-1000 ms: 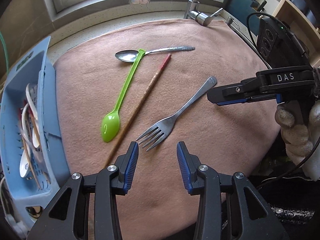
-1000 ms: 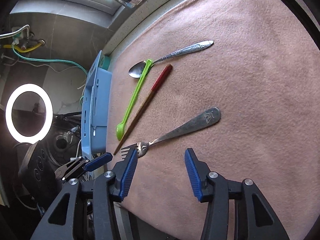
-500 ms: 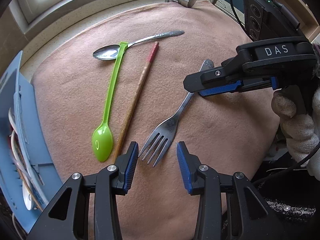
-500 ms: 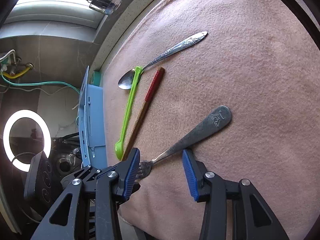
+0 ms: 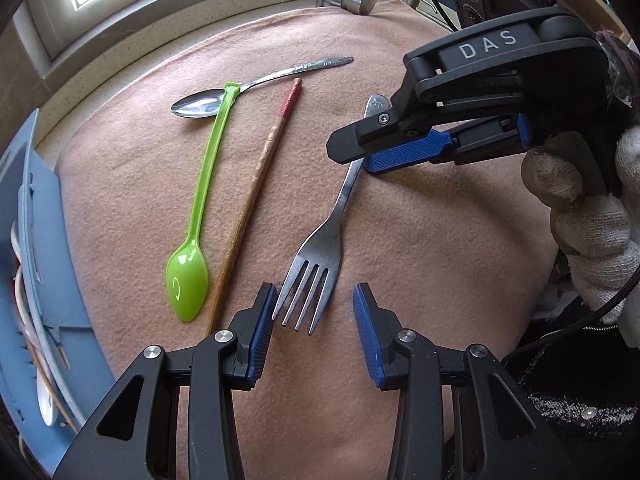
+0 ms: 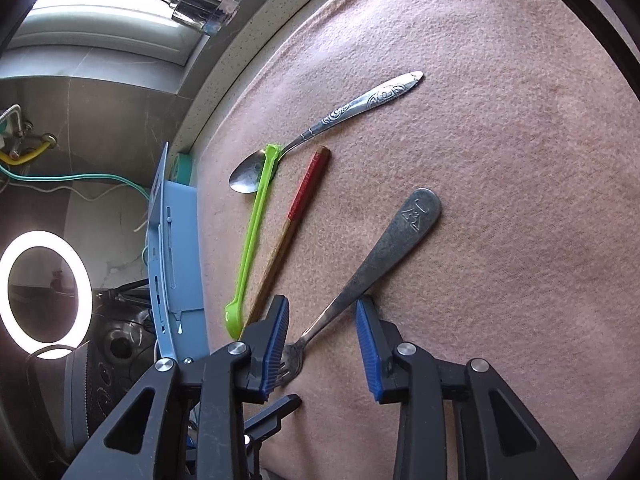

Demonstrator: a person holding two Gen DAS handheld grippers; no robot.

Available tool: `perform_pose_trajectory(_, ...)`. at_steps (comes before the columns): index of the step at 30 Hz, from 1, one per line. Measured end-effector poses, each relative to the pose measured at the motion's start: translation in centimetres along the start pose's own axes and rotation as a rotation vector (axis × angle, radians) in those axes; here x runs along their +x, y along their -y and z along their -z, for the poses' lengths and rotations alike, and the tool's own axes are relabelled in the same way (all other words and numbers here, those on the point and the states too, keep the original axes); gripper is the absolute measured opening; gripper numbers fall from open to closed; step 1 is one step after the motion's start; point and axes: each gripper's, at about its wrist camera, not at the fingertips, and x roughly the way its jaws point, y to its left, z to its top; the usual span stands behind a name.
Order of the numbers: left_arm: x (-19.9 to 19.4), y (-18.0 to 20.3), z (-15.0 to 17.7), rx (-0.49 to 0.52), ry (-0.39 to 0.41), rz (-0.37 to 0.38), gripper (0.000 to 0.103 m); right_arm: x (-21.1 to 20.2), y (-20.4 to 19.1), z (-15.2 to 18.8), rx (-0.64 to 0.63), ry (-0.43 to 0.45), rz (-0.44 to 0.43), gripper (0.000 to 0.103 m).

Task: Organize utensils
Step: 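Close the right gripper on the steel fork's handle, then lift the fork with the right gripper and carry it over the basket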

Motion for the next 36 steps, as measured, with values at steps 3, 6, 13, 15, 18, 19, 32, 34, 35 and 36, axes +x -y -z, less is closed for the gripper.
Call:
perform_pose_trajectory(3,-0.2,1.0,0.6,0.01,0.012,-0.008,0.024,0.2,-0.3,-0.1,0.01,0.006,0.02,0.029)
perform_pose_trajectory(6,-0.6,1.2,0.4,0.004,0.022,0.016,0.021,0.5,-0.7,-0.3,0.011,0.014,0.046,0.023)
perform_pose_trajectory(13,-1.0,1.9,0.3,-0.01,0.033,0.039,0.021,0.8,-0.3,-0.4,0.05,0.012,0.038,0.011)
perform_pose_trajectory(15,-1.0,2.0,0.5,-0.012,0.038,0.041,0.021,0.6,-0.3,-0.4,0.057,0.015,0.031,0.01)
perform_pose_trajectory(18,-1.2,1.7,0.4,-0.02,0.049,0.046,0.021,0.0,-0.1,-0.4,0.068,0.02,0.017,0.01)
perform_pose_trajectory(19,-1.5,1.8,0.5,-0.021,0.053,0.048,0.021,-0.1,-0.1,-0.4,0.069,0.02,0.012,0.01)
perform_pose_trajectory(32,-6.3,-1.3,1.4,-0.109,0.161,0.017,0.021,-1.2,-5.8,-0.9,-0.028,0.026,-0.063,0.007)
perform_pose_trajectory(34,-7.1,-2.0,1.7,-0.13,0.177,0.003,0.021,-1.1,-7.4,-1.0,-0.056,0.02,-0.079,0.007)
perform_pose_trajectory(35,-7.5,-2.4,1.9,-0.142,0.185,-0.003,0.021,-0.9,-8.2,-1.1,-0.072,0.015,-0.085,0.007)
perform_pose_trajectory(36,-8.0,-2.8,2.0,-0.153,0.194,-0.013,0.021,-0.7,-9.1,-1.1,-0.088,0.012,-0.089,0.006)
